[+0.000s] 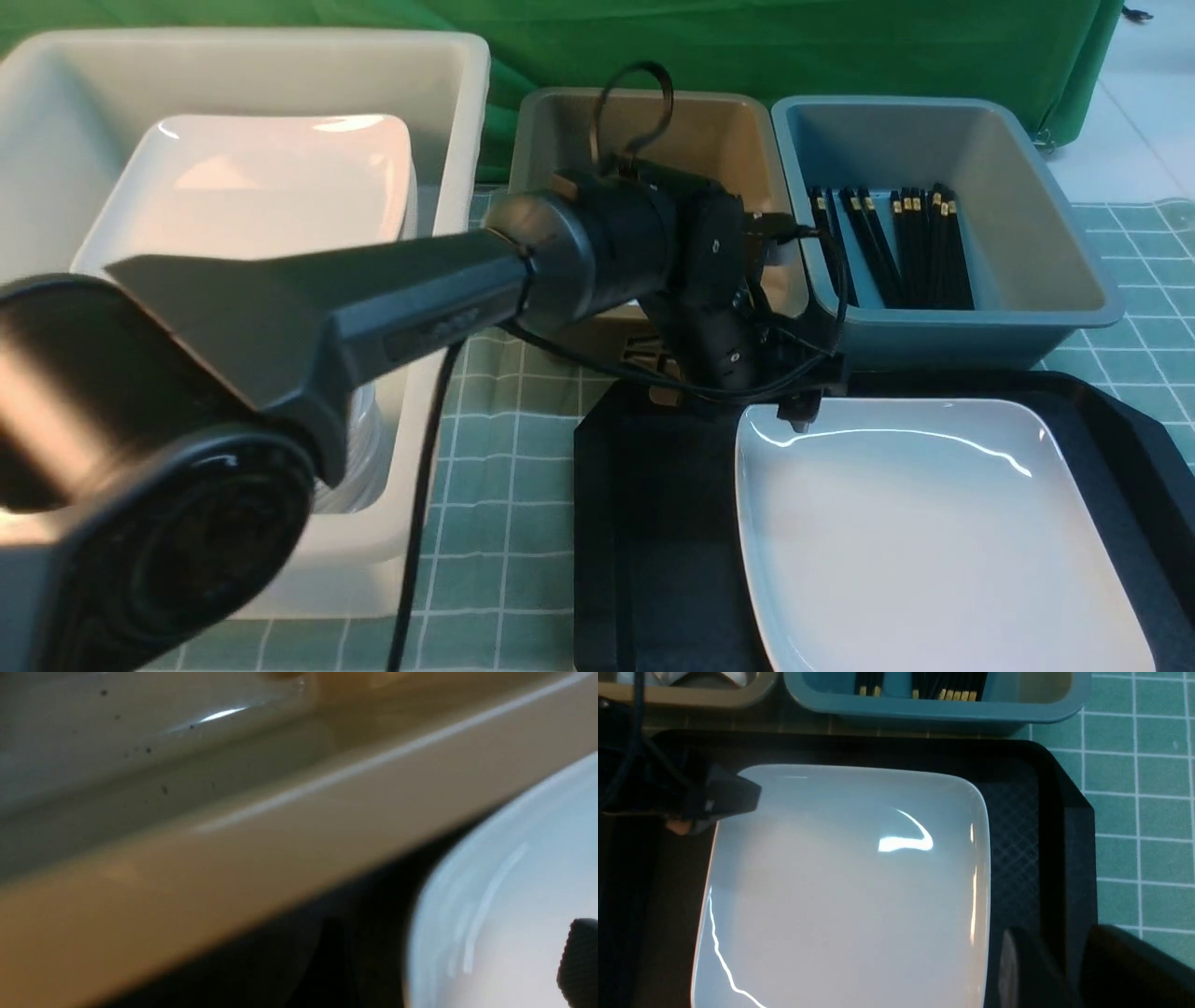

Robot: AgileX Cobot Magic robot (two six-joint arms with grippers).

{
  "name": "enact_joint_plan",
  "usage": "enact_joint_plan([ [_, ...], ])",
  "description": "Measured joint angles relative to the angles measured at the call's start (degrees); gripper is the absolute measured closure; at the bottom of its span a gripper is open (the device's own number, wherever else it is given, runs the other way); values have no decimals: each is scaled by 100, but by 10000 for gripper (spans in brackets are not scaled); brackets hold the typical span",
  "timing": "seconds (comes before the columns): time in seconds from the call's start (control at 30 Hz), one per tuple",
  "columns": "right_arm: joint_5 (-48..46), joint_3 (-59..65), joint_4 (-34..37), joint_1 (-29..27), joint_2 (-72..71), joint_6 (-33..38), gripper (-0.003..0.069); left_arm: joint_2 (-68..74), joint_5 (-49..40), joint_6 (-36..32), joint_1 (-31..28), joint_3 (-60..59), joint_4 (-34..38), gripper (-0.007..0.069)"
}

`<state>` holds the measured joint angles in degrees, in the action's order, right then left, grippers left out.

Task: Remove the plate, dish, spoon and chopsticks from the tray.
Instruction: Use the left arm to grab a plate from the dinner plate

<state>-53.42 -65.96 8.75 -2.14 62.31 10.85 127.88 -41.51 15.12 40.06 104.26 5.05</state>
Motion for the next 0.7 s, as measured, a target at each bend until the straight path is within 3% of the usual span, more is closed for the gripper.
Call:
enact_joint_plan([
  [0.13,57,0,0,0,0,0,443,190,183,-20,0,-2,115,51],
  [0.37,96,0,0,0,0,0,442,334,305,-397,-5,44,784,171],
  [0.53,96,0,0,0,0,4,431,386,225,-708,-5,49,1086,452],
  [0.7,96,0,0,0,0,4,424,386,155,-738,-11,50,1337,475],
])
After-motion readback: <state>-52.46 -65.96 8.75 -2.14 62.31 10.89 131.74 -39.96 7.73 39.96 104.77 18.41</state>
